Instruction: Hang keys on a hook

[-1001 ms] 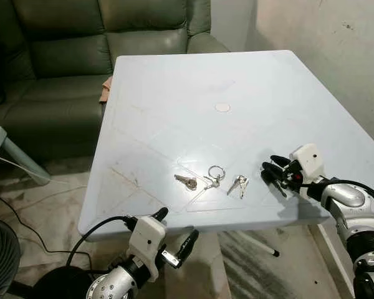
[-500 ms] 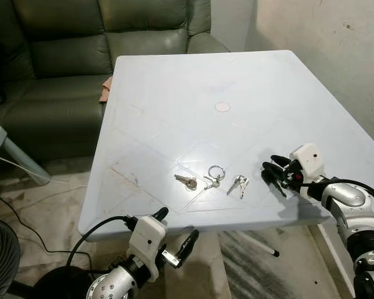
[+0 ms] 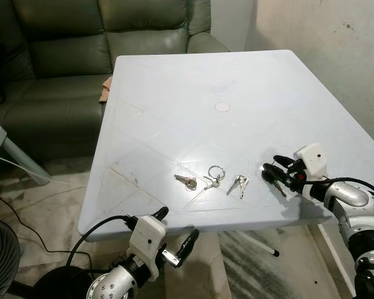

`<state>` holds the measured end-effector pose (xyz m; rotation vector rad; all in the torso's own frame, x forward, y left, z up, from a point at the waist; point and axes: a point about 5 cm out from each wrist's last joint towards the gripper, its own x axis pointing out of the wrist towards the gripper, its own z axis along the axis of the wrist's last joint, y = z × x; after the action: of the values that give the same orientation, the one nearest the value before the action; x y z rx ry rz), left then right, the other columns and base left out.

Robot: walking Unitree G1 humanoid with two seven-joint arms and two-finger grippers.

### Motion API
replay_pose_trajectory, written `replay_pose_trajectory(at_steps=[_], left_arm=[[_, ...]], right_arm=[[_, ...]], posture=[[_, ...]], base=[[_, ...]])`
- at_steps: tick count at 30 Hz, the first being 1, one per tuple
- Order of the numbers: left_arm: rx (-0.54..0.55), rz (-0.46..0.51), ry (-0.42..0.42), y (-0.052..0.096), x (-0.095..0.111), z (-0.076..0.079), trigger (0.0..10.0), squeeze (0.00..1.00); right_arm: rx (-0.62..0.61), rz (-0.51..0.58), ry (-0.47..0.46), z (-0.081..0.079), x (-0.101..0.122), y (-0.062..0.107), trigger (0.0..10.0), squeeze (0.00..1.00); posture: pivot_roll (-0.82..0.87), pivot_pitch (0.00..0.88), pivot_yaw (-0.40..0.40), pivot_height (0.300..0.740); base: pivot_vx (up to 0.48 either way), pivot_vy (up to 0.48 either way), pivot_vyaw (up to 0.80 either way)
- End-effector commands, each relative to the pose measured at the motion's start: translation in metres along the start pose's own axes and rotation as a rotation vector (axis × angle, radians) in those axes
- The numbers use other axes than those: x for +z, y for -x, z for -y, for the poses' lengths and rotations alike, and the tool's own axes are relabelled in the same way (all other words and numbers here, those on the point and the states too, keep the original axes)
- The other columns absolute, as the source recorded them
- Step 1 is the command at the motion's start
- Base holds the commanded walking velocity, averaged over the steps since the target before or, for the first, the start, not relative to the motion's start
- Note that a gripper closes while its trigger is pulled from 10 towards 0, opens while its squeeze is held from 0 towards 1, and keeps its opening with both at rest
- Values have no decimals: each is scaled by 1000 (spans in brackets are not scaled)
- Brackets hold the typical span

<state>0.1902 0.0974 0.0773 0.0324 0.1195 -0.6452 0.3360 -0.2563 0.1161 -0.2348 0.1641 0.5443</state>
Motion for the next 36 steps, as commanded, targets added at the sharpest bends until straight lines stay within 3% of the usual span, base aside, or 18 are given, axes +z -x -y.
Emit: replay_pose_trajectory(at_steps=[1, 3, 4, 21, 36], left_arm=[[-4, -4, -2, 0, 0, 1, 10000, 0], [-4, -4, -1, 0, 0, 1, 10000, 0], [-4, -4, -1, 0, 0, 1, 10000, 0], [-15, 1, -2, -2, 1, 3, 10000, 0], [-15, 2, -6, -3, 1, 3, 10000, 0]], right_arm=[[-26, 13, -28, 5, -1, 5, 10000, 1000], [-37, 14, -25, 5, 0, 5, 10000, 1000], [-37, 11, -23, 5, -1, 5, 10000, 0], [-36, -30, -91, 5, -16, 18, 10000, 0], [0, 29, -152, -9, -10, 4, 10000, 0]], posture=[[-2, 101, 9, 740], [-3, 102, 9, 740], [-4, 102, 9, 740], [-14, 103, 11, 740], [-5, 97, 12, 740]], base=[[0, 0, 0], [0, 0, 0], [0, 0, 0], [0, 0, 0], [0, 0, 0]])
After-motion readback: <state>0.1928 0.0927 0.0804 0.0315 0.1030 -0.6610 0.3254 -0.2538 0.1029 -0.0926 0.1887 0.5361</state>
